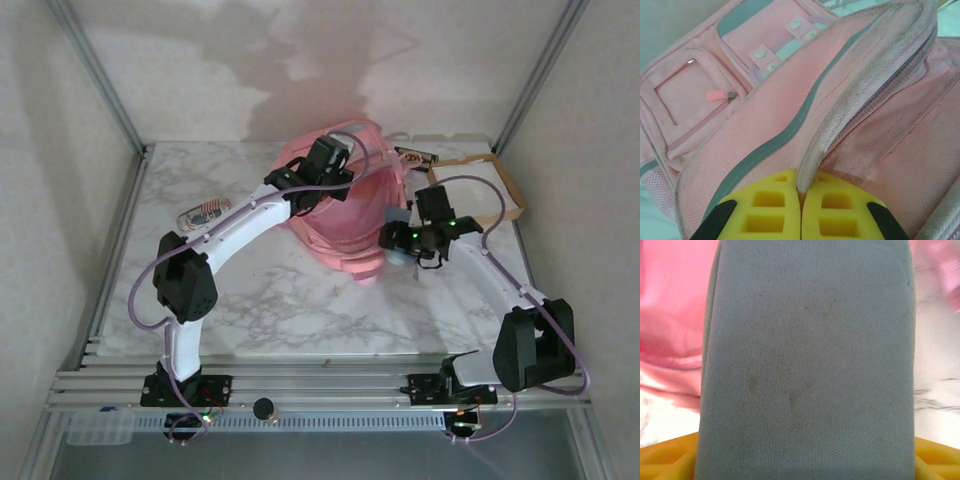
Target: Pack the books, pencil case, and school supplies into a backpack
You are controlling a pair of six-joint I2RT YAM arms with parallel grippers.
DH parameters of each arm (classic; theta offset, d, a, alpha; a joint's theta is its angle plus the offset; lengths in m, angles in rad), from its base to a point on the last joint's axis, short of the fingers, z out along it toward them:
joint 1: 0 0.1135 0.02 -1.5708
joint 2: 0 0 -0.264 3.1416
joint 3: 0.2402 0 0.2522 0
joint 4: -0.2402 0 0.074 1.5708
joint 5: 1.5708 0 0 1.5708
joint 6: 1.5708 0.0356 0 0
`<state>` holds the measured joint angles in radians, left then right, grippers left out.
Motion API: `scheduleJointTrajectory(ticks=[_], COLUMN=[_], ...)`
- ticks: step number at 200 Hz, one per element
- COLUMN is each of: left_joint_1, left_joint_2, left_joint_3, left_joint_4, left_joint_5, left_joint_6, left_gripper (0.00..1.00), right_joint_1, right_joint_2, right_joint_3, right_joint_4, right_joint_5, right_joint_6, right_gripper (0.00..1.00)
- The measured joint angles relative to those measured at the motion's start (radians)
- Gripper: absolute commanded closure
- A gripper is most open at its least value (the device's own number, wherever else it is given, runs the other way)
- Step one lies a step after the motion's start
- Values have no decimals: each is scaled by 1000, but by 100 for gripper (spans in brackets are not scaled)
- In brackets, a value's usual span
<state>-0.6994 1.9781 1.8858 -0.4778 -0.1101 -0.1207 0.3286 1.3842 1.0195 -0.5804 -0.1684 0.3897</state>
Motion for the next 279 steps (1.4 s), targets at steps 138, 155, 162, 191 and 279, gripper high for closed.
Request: scheduleJointTrajectory(ticks=[138,155,162,191,279], left_joint_1=[-45,-42,-42,-43,-41], left_joint_2=[-129,-134,-135,-140,-151], left_joint_3=[-72,-89,-97,-122,-160], left_joint_4=[-62,-52,-46,-24,30], left_joint_5=[6,9,9,14,38], left_joint_6=[-542,-544,-546,-550,-577], left_gripper=[100,100,100,100,100], right_joint_1=[70,32,12,-27,72], right_joint_2=[398,336,305,258,497], right_joint_3=[213,105,56,-21,106], right_joint_4=[430,477,489,514,843], right_joint_5=[-93,-151,-179,-280,-416], right_joint_6=[236,256,263,288,438], right_gripper=[1,10,15,35,54])
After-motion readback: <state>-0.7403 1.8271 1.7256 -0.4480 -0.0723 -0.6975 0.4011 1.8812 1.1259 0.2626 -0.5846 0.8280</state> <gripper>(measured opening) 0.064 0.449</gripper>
